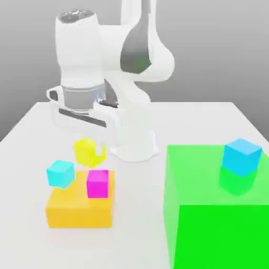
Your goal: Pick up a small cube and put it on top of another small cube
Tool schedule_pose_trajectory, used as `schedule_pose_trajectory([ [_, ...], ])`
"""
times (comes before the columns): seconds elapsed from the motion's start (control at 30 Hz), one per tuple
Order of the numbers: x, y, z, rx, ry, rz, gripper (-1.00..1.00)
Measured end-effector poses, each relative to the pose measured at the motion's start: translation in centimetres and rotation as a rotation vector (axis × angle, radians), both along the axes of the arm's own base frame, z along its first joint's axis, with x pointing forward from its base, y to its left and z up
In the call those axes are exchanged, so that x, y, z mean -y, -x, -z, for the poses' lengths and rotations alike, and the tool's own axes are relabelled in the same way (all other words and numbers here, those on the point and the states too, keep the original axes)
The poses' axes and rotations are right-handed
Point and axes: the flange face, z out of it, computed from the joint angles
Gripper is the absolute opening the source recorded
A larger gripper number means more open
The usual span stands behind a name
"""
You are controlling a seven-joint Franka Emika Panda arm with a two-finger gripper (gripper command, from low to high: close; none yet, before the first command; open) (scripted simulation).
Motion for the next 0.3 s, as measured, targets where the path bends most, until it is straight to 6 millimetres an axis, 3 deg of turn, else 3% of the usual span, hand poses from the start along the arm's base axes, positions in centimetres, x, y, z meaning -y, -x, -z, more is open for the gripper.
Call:
schedule_pose_trajectory([
  [0.17,-0.1,0.4,4.8,-0.001,0.005,0.004,-1.00],
  [0.2,-0.2,0.5,5.7,-0.001,0.005,0.004,1.00],
  [0.3,-0.2,0.5,5.7,-0.001,0.005,0.004,1.00],
])
